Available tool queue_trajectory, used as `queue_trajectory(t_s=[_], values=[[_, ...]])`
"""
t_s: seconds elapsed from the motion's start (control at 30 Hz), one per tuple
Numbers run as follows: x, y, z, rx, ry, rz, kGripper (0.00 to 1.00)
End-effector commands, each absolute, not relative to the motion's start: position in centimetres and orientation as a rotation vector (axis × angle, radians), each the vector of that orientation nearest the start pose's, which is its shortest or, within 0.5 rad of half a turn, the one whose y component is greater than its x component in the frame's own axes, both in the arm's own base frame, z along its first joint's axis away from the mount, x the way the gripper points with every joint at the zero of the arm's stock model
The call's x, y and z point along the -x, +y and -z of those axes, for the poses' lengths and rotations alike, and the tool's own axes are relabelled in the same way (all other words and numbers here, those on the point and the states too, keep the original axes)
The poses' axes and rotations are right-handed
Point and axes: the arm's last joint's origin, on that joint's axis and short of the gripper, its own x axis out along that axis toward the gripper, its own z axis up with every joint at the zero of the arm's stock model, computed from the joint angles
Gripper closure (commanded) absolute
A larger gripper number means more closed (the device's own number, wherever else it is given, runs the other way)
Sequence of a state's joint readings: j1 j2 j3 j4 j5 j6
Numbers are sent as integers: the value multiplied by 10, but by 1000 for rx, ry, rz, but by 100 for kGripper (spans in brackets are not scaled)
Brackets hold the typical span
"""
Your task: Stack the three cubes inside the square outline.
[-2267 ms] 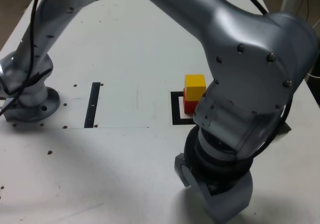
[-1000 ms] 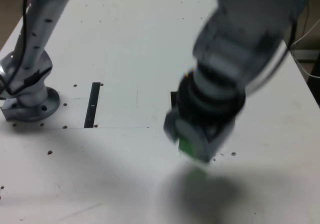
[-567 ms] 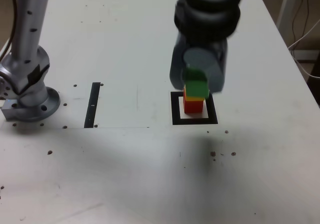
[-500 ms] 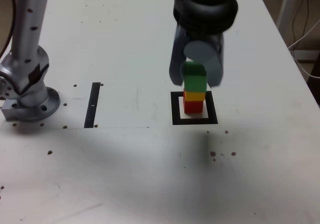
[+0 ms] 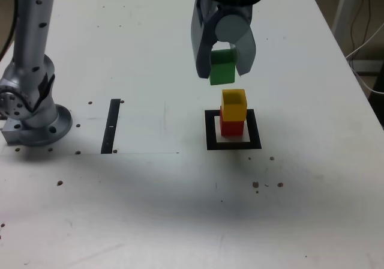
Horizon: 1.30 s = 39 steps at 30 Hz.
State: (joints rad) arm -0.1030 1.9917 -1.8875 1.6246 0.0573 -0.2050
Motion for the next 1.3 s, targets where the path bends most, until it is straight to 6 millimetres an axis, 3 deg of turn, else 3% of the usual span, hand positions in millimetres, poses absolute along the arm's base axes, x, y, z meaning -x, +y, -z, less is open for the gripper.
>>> queue_trajectory(t_s=[0.0,0.43,0.8,0.87,1.0,1.07,1.27], values=[[-347,-33,-339,30,1728,-132,70],[-373,-32,-315,37,1762,-122,70],[-381,-29,-306,33,1774,-128,68],[-381,-28,-305,33,1776,-127,58],[-381,-26,-303,24,1784,-123,22],[-381,-26,-303,20,1787,-122,9],[-380,-25,-303,15,1791,-125,3]])
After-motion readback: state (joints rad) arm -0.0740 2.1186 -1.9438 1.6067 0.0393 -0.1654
